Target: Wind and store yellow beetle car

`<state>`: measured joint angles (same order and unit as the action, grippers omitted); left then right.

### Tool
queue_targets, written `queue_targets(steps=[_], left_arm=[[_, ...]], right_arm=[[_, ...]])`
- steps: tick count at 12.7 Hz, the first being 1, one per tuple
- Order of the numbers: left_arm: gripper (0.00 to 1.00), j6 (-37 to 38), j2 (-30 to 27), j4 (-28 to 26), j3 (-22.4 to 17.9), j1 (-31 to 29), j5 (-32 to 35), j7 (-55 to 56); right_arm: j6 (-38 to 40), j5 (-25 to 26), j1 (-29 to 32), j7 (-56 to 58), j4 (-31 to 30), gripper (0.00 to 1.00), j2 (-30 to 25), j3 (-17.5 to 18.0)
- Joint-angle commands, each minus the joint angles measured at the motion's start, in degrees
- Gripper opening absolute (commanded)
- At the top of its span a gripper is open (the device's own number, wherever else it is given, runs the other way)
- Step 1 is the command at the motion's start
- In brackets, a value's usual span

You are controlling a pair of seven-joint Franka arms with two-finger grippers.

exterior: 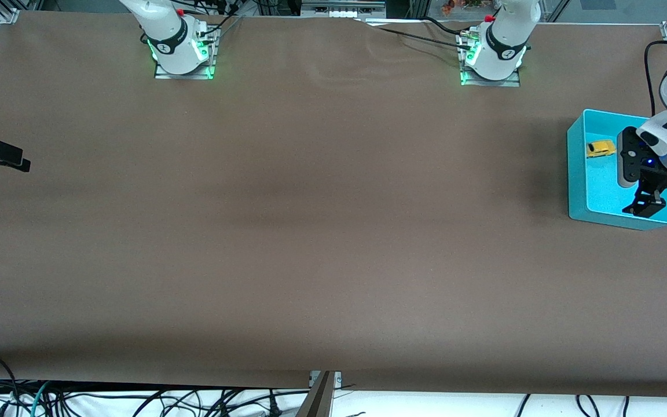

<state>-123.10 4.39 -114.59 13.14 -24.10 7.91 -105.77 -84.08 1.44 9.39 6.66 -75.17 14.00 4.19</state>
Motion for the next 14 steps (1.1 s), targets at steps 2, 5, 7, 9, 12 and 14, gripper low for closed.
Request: queue_targets(steps=[2, 5, 7, 9, 12, 14], left_arm=[[1.00, 5.06, 1.42, 6.13, -0.48, 2.82, -1.58, 20.09], [1.00, 6.29, -1.12, 6.57, -0.57, 6.33, -1.49, 41.55], [1.00, 11.02, -1.48, 8.93, -0.48, 8.26, -1.49, 52.81], [1.00, 13.14, -3.06, 9.20, -0.48, 10.99, -1.58, 64.24], [1.00, 15.69, -4.82, 10.43, -0.57, 13.11, -5.07, 74.99], [1.00, 20.33, -5.09, 11.05, -1.01, 13.11, -8.78, 82.62]], right_arm=[[-0.38, 0.84, -0.16, -0.42, -0.24, 1.00, -0.37, -0.15], [-0.73, 0.85, -0.16, -0.42, -0.24, 1.00, -0.37, -0.06], [-0.73, 0.85, -0.16, -0.42, -0.24, 1.00, -0.37, -0.06], [-0.73, 0.85, -0.16, -0.42, -0.24, 1.00, -0.37, -0.06], [-1.17, 0.85, -0.33, -0.51, -0.24, 1.00, -0.37, -0.06], [-1.43, 0.85, -0.33, -0.42, -0.24, 1.00, -0.37, -0.06]])
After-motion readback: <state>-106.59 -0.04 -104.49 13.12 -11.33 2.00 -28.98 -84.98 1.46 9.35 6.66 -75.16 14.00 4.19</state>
